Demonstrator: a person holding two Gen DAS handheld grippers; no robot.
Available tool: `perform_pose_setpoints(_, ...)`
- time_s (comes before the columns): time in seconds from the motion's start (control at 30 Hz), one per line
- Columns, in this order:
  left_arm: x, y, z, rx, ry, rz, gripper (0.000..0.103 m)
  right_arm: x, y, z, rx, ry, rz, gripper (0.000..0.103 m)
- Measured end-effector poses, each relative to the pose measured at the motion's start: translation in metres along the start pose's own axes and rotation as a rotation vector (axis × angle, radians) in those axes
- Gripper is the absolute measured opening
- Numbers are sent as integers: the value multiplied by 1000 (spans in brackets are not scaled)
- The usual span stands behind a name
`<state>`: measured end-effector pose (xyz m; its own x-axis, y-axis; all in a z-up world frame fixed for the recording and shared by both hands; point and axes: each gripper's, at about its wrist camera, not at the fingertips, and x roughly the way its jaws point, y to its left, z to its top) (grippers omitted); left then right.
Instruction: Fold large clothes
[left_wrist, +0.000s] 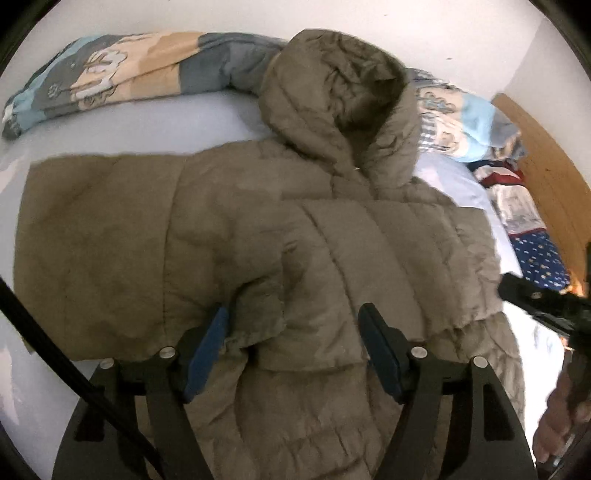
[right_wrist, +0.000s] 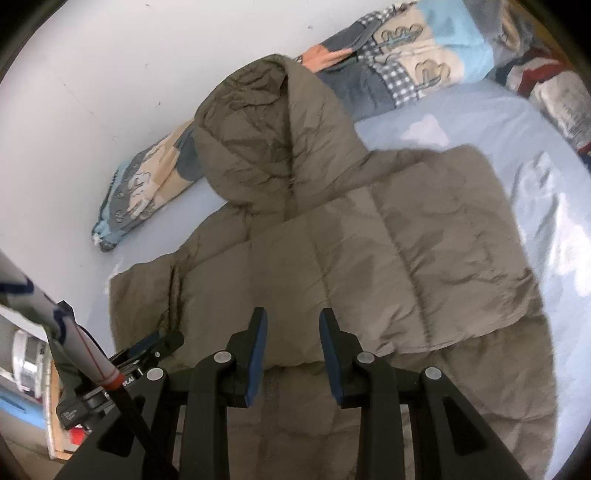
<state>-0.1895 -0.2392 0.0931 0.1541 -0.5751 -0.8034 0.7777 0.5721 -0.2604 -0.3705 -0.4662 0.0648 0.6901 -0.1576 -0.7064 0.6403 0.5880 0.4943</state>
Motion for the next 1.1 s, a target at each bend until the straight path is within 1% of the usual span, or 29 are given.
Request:
perform_pose_setpoints(0.07, -23, 8, 7, -14, -46, -48, 72, 2, 3, -2, 6, 10, 32, 32)
perform_pose_setpoints(0.13, -53, 25, 15, -52, -121, -80, 72, 3, 7, -4, 1, 12, 52, 32)
perform_pose_setpoints(0.17, -65, 36, 18, -75, -153, -74, 72, 3, 10, -5, -7, 10, 66, 32)
perform_pose_setpoints(0.2, -80, 57, 21, -116, -198, -45, 73, 3, 15, -6, -12, 10, 82, 33)
perform_pose_setpoints(0.23, -87, 71, 22, -145, -217, -15, 74, 4, 19, -8, -13, 14, 104, 36)
perform_pose_setpoints(0.27, -91, 89, 22, -182, -230, 23, 74, 6, 25, -11, -10, 21, 141, 46)
perform_pose_setpoints(0.3, -94, 115, 21, -247, -230, 61, 75, 8, 30, -14, -7, 29, 169, 55)
perform_pose_setpoints(0.33, -93, 139, 18, -309, -214, 76, 75, 12, 38, -17, -6, 42, 199, 56)
perform_pose_setpoints(0.4, -86, 179, 10, -412, -175, 90, 75, 27, 59, -26, -13, 82, 252, 56)
perform_pose_setpoints(0.47, -74, 222, -2, -549, -120, 92, 75, 45, 83, -31, -37, 117, 283, 56)
perform_pose_setpoints(0.5, -71, 232, -7, -588, -110, 94, 75, 54, 94, -33, -45, 131, 285, 56)
perform_pose_setpoints(0.53, -67, 249, -15, -654, -103, 89, 75, 67, 105, -33, -46, 154, 286, 56)
perform_pose_setpoints(0.6, -59, 262, -22, -712, -82, 82, 75, 87, 123, -34, -63, 185, 294, 56)
perform_pose_setpoints(0.63, -55, 263, -24, -725, -71, 71, 75, 95, 131, -35, -94, 188, 266, 56)
perform_pose_setpoints(0.67, -52, 262, -24, -719, -61, 62, 75, 104, 139, -37, -137, 191, 209, 56)
perform_pose_setpoints(0.7, -51, 259, -22, -708, -55, 61, 75, 112, 143, -39, -158, 200, 177, 56)
perform_pose_setpoints(0.73, -47, 253, -19, -677, -43, 63, 75, 121, 143, -41, -159, 212, 170, 55)
perform_pose_setpoints(0.77, -44, 248, -18, -655, -38, 63, 75, 124, 141, -42, -154, 213, 169, 52)
perform_pose_setpoints(0.83, -40, 241, -13, -631, -33, 59, 75, 127, 135, -41, -123, 208, 189, 52)
perform_pose_setpoints(0.93, -36, 239, -11, -651, -29, 30, 75, 125, 127, -32, -43, 192, 239, 52)
perform_pose_setpoints(0.97, -36, 239, -10, -658, -30, 19, 75, 127, 127, -28, -30, 193, 243, 52)
perform_pose_setpoints(1.0, -36, 240, -9, -663, -31, 15, 75, 129, 128, -25, -27, 199, 240, 52)
perform_pose_setpoints(1.07, -38, 241, -10, -657, -33, 30, 75, 141, 131, -22, -23, 251, 228, 52)
perform_pose_setpoints(1.1, -40, 242, -10, -656, -39, 36, 75, 147, 133, -22, -10, 262, 225, 52)
